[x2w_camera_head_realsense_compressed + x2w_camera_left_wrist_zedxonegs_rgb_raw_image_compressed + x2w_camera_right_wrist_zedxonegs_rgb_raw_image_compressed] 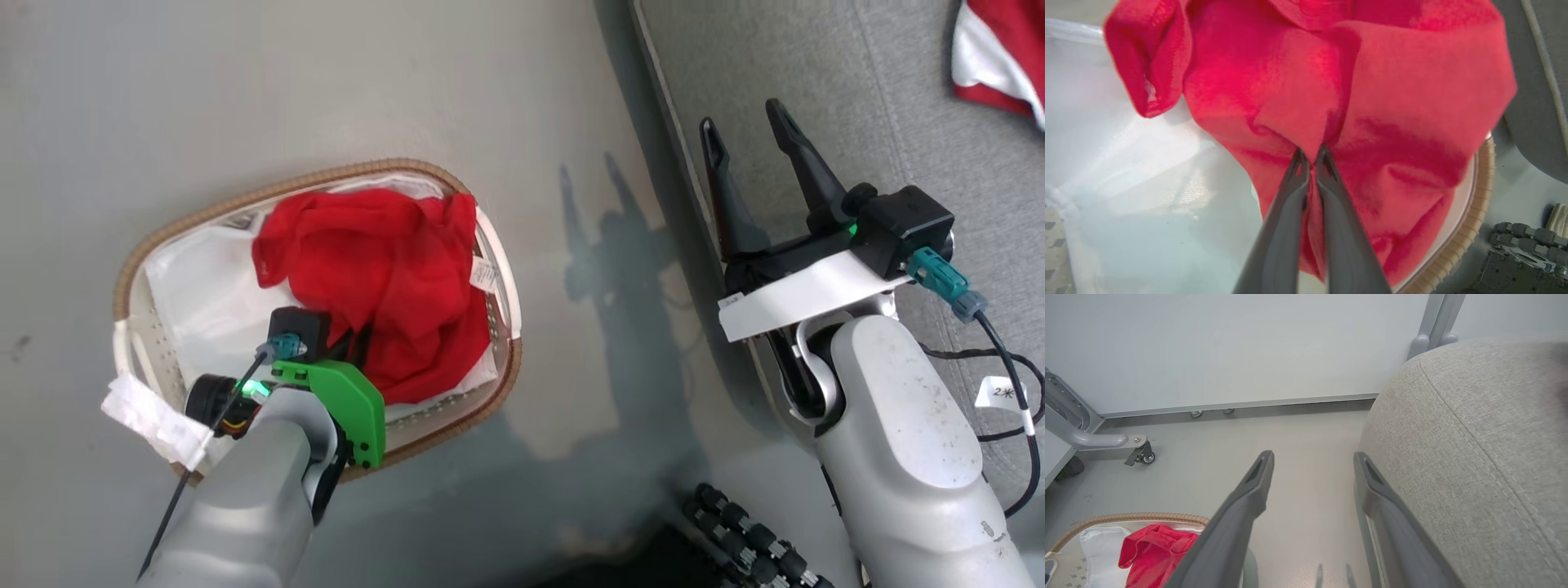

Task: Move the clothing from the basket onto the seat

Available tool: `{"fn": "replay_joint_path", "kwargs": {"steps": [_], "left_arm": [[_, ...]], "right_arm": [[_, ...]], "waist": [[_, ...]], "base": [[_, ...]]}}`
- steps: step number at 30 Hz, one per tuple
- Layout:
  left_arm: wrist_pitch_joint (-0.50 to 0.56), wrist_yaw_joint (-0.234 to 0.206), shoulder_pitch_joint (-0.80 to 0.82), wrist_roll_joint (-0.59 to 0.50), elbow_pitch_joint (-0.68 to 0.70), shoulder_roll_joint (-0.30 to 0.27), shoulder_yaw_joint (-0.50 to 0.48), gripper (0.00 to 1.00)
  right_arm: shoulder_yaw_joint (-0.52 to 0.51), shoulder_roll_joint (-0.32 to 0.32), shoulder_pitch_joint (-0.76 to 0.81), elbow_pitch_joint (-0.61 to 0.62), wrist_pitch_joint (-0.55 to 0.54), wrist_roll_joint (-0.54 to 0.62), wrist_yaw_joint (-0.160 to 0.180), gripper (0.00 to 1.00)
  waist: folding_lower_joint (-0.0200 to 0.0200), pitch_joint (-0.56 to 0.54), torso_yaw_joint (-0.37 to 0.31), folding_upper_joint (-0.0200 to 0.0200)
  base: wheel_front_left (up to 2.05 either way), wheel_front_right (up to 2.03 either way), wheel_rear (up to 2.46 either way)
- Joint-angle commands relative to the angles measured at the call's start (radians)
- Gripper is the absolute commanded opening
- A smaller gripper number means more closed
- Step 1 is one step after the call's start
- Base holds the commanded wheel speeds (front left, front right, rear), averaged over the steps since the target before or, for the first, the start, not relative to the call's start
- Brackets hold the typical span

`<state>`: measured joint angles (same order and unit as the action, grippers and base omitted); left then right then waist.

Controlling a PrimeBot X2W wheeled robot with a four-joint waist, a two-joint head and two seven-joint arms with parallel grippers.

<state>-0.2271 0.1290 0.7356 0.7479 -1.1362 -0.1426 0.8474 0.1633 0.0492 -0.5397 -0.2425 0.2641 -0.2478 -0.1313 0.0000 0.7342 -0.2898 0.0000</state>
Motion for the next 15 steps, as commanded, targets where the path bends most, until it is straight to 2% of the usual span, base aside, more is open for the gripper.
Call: {"fn": "replay_joint_path", "kwargs": {"steps": [1, 6, 10, 15], "left_arm": [[-0.015, 0.002, -0.021, 0.011, 0.006, 0.001, 0.004, 0.00], [-0.039, 0.002, -0.049, 0.023, 0.047, -0.001, -0.013, 0.00], [-0.038, 0.002, -0.096, -0.014, 0.144, -0.012, -0.089, 0.00], [-0.037, -0.003, -0.185, -0.084, 0.273, 0.001, -0.209, 0.00]], "right_arm": [[-0.006, 0.003, 0.020, -0.008, 0.000, 0.003, 0.001, 1.00], [-0.016, 0.003, 0.051, -0.033, 0.001, 0.014, 0.001, 1.00], [-0.026, 0.003, 0.089, -0.052, 0.000, 0.026, 0.001, 1.00], [-0.059, 0.005, 0.143, -0.069, 0.001, 0.032, 0.001, 1.00]], "waist": [[0.0000, -0.080, 0.029, 0.0000], [0.0000, -0.176, 0.063, 0.0000], [0.0000, -0.254, 0.090, 0.0000], [0.0000, -0.355, 0.123, 0.0000]], "base": [[0.00, 0.00, 0.00], [0.00, 0.00, 0.00], [0.00, 0.00, 0.00], [0.00, 0.00, 0.00]]}}
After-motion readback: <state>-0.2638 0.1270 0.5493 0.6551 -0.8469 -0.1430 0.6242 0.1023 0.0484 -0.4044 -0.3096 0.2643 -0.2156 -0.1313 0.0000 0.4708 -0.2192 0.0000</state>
